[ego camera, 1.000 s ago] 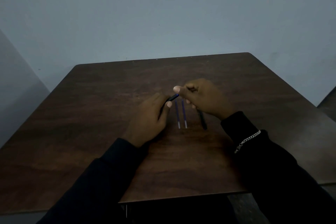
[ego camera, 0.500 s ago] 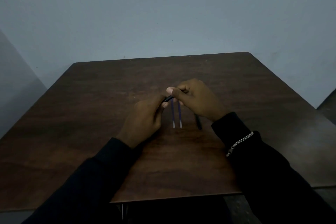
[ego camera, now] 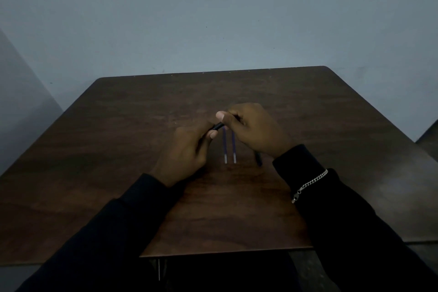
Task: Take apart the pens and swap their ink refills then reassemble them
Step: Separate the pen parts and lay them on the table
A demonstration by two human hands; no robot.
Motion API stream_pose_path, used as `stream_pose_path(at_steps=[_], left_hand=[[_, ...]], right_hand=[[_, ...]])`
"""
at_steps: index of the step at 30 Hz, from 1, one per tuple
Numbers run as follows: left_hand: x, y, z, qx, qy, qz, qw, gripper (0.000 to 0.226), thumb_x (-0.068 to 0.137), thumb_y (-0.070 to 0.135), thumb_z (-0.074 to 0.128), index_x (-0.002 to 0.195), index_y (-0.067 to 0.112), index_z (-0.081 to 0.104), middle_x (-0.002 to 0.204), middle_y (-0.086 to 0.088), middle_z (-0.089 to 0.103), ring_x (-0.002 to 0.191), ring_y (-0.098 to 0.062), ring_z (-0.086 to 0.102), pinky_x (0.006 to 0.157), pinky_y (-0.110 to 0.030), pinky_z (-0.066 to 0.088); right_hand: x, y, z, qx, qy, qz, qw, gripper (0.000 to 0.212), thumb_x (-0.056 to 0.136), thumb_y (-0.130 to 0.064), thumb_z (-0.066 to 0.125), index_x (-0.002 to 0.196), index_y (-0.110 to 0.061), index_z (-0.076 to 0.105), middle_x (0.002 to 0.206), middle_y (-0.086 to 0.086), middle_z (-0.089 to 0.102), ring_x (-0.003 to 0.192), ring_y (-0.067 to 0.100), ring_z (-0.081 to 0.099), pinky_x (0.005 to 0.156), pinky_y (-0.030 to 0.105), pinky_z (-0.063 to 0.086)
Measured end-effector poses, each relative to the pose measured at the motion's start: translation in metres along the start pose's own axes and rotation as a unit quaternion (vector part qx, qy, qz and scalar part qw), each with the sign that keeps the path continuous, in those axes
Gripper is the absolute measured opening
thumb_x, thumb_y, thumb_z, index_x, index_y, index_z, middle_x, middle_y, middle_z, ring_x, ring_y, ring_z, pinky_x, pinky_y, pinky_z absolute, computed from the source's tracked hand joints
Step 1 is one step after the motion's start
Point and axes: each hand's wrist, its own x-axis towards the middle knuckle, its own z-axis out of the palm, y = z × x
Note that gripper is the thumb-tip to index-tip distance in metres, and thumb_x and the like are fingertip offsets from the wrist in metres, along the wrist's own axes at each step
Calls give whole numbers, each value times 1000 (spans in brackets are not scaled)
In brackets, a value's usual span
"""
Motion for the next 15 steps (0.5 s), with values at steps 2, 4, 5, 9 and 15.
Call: stream_pose_path(at_steps=[2, 4, 5, 9, 15], left_hand=[[0, 0, -1, -15, 10, -3, 1000, 22, 107, 20, 54, 113, 13, 73, 74, 26, 53, 66, 10, 55, 63, -7, 35], [1, -1, -1, -19, 14, -12, 1000, 23, 106, 19, 54, 107, 10, 75, 74, 24, 52, 64, 10, 53, 61, -10, 34], [1, -1, -1, -18, 11, -17, 1000, 24, 106, 20, 53, 104, 9, 74, 74, 22, 52, 63, 8, 52, 60, -13, 34], [1, -1, 0, -16, 2, -31, 999, 22, 107, 16, 55, 100, 5, 73, 75, 8, 59, 61, -2, 49, 59, -18, 34], [3, -5, 1, -14, 11, -39, 999, 16, 106, 11, 60, 97, 5, 72, 72, 1, 62, 61, -13, 53, 58, -25, 35]], right_hand=[[0, -1, 1, -10, 1, -9, 1000, 47, 109, -28, 50, 69, -4, 52, 60, 0, 39, 52, 15, 35, 52, 23, 26], [0, -1, 2, -4, -6, -4, 1000, 39, 109, -27, 52, 74, -10, 53, 63, -3, 42, 54, 15, 37, 53, 23, 27], [0, 0, 2, 3, -11, 3, 1000, 34, 108, -27, 53, 77, -13, 55, 64, -3, 46, 56, 15, 40, 53, 25, 29], [0, 3, 1, 49, -15, 27, 998, 14, 103, -19, 61, 89, -22, 63, 72, -9, 62, 63, 11, 60, 59, 27, 46], [1, 8, -6, 161, -32, 33, 986, 20, 92, -2, 67, 104, -18, 70, 103, 2, 68, 91, 14, 73, 84, 33, 60]])
